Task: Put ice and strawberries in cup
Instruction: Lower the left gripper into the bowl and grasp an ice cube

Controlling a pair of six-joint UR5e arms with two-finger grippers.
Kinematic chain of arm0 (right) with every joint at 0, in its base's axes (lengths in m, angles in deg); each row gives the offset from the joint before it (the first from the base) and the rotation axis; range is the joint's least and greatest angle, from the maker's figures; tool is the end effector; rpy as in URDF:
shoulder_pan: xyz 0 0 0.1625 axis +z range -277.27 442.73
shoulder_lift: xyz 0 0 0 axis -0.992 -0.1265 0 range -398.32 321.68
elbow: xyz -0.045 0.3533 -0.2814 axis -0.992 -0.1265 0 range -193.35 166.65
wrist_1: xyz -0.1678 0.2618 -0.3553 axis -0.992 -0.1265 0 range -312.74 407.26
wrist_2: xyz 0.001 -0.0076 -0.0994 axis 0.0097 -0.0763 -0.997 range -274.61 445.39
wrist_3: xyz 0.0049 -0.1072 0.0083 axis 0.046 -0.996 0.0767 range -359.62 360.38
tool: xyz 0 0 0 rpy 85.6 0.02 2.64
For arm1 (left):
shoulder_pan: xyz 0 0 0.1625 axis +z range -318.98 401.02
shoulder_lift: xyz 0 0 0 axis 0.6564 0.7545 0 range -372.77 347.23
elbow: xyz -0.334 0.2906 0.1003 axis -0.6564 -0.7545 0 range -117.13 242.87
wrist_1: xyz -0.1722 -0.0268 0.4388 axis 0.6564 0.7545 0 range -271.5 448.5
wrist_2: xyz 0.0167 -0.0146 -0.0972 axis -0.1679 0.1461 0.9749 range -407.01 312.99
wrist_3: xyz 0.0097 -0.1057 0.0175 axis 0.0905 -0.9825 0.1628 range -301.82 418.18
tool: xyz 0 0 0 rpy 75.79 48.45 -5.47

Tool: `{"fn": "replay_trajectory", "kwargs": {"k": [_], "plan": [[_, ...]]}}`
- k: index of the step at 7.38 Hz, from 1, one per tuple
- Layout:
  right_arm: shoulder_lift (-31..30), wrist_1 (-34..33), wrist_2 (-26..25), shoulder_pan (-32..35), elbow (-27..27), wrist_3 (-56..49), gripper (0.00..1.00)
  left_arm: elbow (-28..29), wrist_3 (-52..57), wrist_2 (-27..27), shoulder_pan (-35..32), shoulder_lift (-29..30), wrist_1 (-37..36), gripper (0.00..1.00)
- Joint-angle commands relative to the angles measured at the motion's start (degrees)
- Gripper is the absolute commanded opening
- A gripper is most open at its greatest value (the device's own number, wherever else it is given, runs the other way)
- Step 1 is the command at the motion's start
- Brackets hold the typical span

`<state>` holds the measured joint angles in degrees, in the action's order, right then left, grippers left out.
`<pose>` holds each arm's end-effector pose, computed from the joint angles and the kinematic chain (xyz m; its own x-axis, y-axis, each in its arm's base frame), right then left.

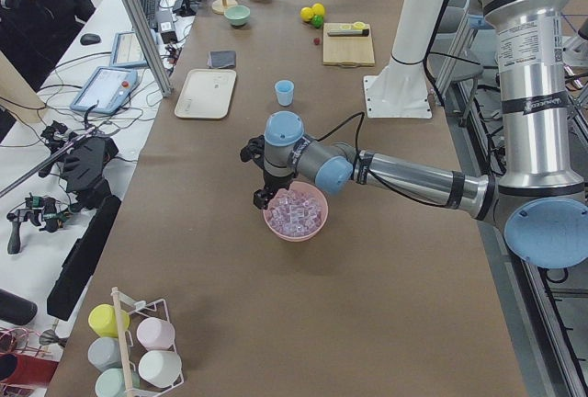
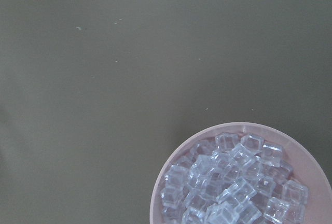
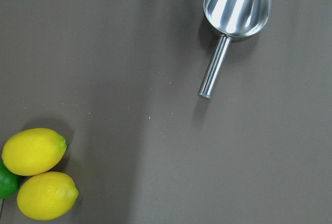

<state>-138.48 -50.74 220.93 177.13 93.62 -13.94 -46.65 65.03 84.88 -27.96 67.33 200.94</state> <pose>0.0921 -0.4620 0.6330 0.6945 -0.1801 0.6966 0.0981 0.9828 0.1563 0.1203 -0.4846 0.5489 0.5275 0.6879 -0.4985 -0.3695 0.7142 0.5945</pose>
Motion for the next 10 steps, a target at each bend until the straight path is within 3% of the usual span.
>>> {"fn": "replay_trajectory", "kwargs": {"k": [1, 4, 6, 10], "plan": [[-0.03, -0.09, 0.60, -0.09, 0.08, -0.01, 1.00, 0.62, 0.18, -4.16, 6.55, -1.78, 4.95, 0.89], [-0.82, 0.00, 0.96, -0.09, 0.26, -0.10, 1.00, 2.28, 4.30, -5.95, 8.25, -2.49, 8.06, 0.84], [-1.35, 0.00, 1.22, -0.09, 0.26, -0.10, 1.00, 3.08, 4.31, -5.86, 9.38, -2.32, 8.15, 0.75], [-1.53, 0.00, 1.49, -0.09, 0.35, -0.10, 1.00, 4.31, 4.83, -5.86, 10.18, -2.14, 8.24, 0.72]]}}
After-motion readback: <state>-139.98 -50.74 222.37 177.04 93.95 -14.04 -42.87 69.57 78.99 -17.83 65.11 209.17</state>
